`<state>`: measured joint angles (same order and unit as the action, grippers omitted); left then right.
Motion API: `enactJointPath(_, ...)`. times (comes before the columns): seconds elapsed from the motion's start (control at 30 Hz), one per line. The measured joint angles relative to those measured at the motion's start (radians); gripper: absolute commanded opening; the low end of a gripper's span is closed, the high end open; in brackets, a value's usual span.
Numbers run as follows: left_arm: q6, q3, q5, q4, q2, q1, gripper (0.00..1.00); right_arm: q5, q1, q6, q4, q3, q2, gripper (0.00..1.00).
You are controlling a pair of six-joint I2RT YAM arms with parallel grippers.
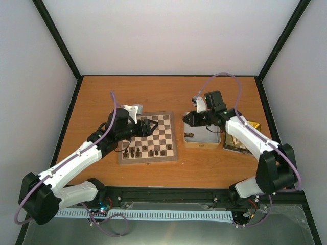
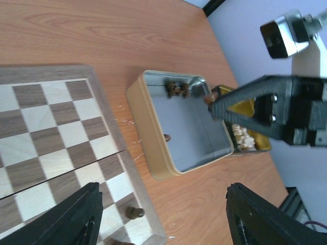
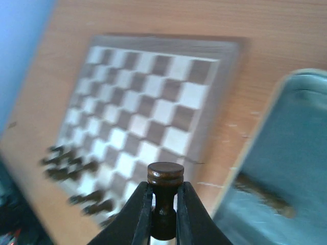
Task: Set up the chess pieces on the board
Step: Place the chess piece on the chessboard.
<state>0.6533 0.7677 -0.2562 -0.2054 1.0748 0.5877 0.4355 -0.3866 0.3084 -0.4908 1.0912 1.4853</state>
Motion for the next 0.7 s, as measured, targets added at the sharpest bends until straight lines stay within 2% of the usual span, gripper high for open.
enactJointPath(0.17, 0.040, 0.004, -0.071, 0.054, -0.015, -0.005, 0.75, 0.283, -0.002, -0.063, 0.105, -0.110, -0.117, 0.07)
enactJointPath(0.3, 0.071, 0.004, -0.146, 0.130, -0.048, -0.008, 0.78, 0.498, -0.008, -0.130, 0.173, -0.116, -0.161, 0.07)
enactJointPath(0.43, 0.097, 0.002, -0.229, 0.215, -0.060, -0.008, 0.78, 0.631, -0.022, -0.193, 0.177, -0.097, -0.169, 0.08)
enactJointPath(0.6, 0.114, -0.016, -0.282, 0.267, -0.060, -0.008, 0.77, 0.655, -0.047, -0.178, 0.173, -0.066, -0.166, 0.10)
enactJointPath(0.7, 0.108, -0.018, -0.222, 0.230, -0.063, -0.008, 0.77, 0.613, -0.048, -0.046, 0.171, -0.056, -0.142, 0.06)
